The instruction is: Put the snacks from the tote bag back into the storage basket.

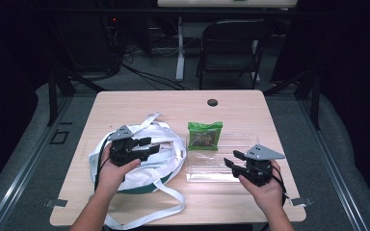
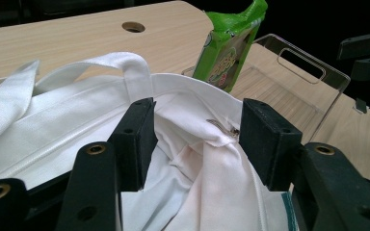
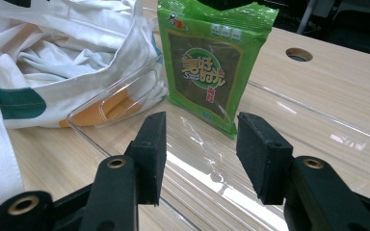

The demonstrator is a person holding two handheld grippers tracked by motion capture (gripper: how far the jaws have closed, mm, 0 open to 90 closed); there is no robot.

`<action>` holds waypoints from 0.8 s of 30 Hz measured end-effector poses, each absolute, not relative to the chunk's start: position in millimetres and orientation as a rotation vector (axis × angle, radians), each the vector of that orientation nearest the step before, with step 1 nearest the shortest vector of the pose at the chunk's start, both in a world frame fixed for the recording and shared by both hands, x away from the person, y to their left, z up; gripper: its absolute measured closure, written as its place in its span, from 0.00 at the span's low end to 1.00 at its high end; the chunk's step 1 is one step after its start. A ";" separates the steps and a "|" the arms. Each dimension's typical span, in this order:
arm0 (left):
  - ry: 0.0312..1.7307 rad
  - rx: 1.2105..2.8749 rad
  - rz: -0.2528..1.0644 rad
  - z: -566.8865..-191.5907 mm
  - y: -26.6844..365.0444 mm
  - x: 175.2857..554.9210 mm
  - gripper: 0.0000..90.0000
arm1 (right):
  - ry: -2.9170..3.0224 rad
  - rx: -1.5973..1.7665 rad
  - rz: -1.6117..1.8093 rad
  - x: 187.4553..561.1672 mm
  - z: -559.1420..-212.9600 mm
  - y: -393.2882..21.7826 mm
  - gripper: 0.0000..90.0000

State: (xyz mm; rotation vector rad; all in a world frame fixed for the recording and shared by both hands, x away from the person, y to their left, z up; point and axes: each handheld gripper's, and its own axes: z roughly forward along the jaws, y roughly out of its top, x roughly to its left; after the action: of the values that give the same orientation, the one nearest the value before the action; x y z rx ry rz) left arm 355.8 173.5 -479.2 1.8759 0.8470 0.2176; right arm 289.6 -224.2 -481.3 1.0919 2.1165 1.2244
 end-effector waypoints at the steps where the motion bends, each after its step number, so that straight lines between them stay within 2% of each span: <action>1: 0.847 1.876 0.219 -479.3 173.4 355.8 0.52 | 2.113 1.092 1.227 288.9 -482.6 -223.7 0.60; 24: 0.848 1.884 0.219 -481.3 171.1 355.8 0.52 | 2.086 1.058 1.257 278.0 -507.3 -214.9 0.61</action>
State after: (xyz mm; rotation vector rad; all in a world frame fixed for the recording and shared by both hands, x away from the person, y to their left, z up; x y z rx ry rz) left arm 355.8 171.1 -481.3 1.8843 0.8482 0.2187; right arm 278.0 -214.9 -507.3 1.0577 2.0863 1.2571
